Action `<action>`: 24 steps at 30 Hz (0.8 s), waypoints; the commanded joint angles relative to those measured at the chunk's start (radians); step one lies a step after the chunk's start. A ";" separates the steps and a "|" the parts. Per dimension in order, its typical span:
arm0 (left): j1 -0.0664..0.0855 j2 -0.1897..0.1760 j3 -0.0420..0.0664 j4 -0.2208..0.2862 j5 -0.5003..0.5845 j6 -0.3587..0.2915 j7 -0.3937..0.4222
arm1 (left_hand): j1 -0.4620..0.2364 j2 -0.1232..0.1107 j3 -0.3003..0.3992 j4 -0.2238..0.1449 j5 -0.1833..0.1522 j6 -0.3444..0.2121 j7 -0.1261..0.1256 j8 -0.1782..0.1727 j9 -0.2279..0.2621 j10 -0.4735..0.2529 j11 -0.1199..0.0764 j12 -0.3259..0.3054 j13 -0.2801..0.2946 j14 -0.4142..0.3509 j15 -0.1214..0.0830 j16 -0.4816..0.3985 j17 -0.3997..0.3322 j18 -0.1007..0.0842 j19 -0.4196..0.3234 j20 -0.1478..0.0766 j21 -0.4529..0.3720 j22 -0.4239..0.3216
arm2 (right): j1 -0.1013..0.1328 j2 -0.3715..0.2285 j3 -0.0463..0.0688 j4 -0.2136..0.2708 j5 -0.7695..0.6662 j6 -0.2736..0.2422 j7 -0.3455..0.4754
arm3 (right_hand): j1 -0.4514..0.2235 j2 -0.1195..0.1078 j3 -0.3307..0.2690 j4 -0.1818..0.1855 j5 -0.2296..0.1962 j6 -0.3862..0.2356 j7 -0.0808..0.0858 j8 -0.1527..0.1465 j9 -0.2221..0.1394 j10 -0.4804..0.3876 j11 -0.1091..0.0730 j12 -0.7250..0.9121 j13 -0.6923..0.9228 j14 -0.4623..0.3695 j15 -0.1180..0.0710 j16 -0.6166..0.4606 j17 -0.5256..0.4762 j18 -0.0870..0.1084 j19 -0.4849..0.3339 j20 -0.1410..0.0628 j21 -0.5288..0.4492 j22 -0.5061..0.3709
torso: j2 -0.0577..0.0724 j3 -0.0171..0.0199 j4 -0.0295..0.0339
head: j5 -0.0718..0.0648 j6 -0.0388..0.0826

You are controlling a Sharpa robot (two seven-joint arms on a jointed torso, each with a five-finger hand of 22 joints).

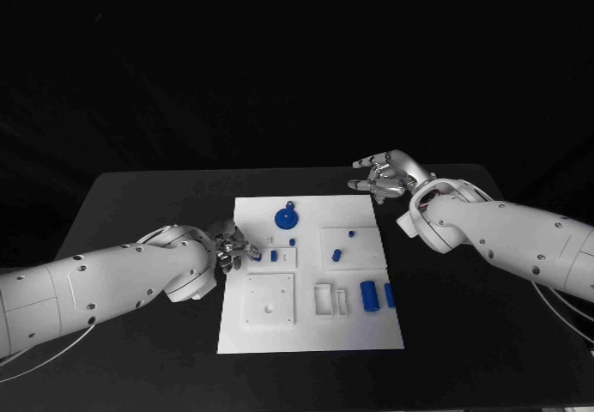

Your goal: Assemble the parts on the task board

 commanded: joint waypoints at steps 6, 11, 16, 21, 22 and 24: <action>-0.012 0.004 -0.004 -0.013 -0.027 0.031 -0.030 | 0.035 0.009 -0.010 0.016 -0.015 0.262 -0.108 0.003 -0.004 0.014 -0.036 0.004 -0.001 0.001 -0.004 -0.002 0.000 0.000 -0.002 -0.001 0.001 0.018 | -0.001 -0.001 0.000 0.001 -0.002 0.010 0.010 | -0.010 -0.002 0.004 0.000 0.006 0.007 -0.001 -0.002 0.001 0.000 -0.004 0.002 0.001 0.002 -0.002 0.003 0.001 0.009 0.034 0.002 0.003 0.035 | 0.000 0.0003 -0.0008 | -0.001 -0.003; -0.013 0.004 -0.004 -0.014 -0.032 0.047 -0.032 | 0.037 0.002 -0.015 0.017 -0.015 0.264 -0.108 0.004 -0.003 0.014 -0.035 0.006 0.000 0.002 -0.003 0.000 0.003 -0.001 -0.002 0.000 0.000 0.018 | -0.001 -0.001 0.000 0.000 -0.002 0.010 0.010 | -0.010 -0.002 0.004 0.000 0.006 0.007 -0.001 -0.002 0.001 0.000 -0.004 0.002 0.001 0.002 -0.002 0.003 0.001 0.009 0.034 0.002 0.003 0.035 | 0.000 0.0001 0.0007 | -0.002 -0.005; -0.014 0.004 -0.004 -0.013 -0.033 0.061 -0.032 | 0.049 -0.008 -0.031 0.027 -0.019 0.266 -0.109 0.004 -0.005 0.014 -0.035 0.010 0.005 0.001 -0.002 0.002 0.006 0.000 -0.001 0.002 -0.003 0.018 | -0.001 0.000 0.000 -0.001 -0.002 0.011 0.010 | -0.011 -0.001 0.008 0.000 0.009 0.010 -0.001 -0.002 0.001 0.000 -0.004 0.001 0.000 0.002 -0.002 0.002 0.001 0.009 0.034 0.001 0.004 0.035 | 0.000 -0.0002 0.0002 | -0.001 -0.006; -0.014 0.004 -0.004 -0.012 -0.034 0.077 -0.030 | 0.059 -0.022 -0.042 0.037 -0.022 0.268 -0.110 0.005 -0.006 0.014 -0.034 0.013 0.011 0.001 -0.001 0.006 0.011 -0.001 -0.002 0.003 -0.005 0.018 | -0.001 0.000 0.000 -0.001 -0.002 0.011 0.010 | -0.011 -0.001 0.008 0.000 0.009 0.010 -0.001 -0.002 0.001 0.000 -0.004 0.001 0.000 0.002 -0.002 0.002 0.001 0.009 0.034 0.001 0.004 0.035 | 0.000 -0.0008 0.0001 | -0.001 -0.007; -0.014 0.004 -0.004 -0.012 -0.035 0.080 -0.030 | 0.060 -0.023 -0.043 0.038 -0.022 0.269 -0.110 0.005 -0.006 0.014 -0.034 0.014 0.012 0.002 -0.001 0.007 0.013 -0.001 -0.002 0.003 -0.005 0.018 | -0.002 0.000 0.000 -0.001 -0.002 0.011 0.010 | -0.011 -0.001 0.008 0.000 0.009 0.010 -0.001 -0.002 0.001 0.000 -0.004 0.001 0.000 0.002 -0.002 0.002 0.001 0.009 0.034 0.001 0.004 0.035 | 0.000 -0.0007 0.0001 | -0.001 -0.007; -0.014 0.004 -0.004 -0.011 -0.036 0.085 -0.030 | 0.062 -0.026 -0.044 0.040 -0.023 0.270 -0.110 0.006 -0.006 0.014 -0.034 0.016 0.013 0.002 -0.001 0.009 0.015 -0.001 -0.002 0.003 -0.005 0.018 | -0.002 0.000 0.000 -0.002 -0.002 0.011 0.010 | -0.011 -0.001 0.011 -0.001 0.011 0.011 -0.001 -0.002 0.001 0.001 -0.005 0.001 0.001 0.002 -0.002 0.002 0.001 0.009 0.035 0.001 0.003 0.035 | 0.000 -0.0006 0.0000 | 0.000 -0.008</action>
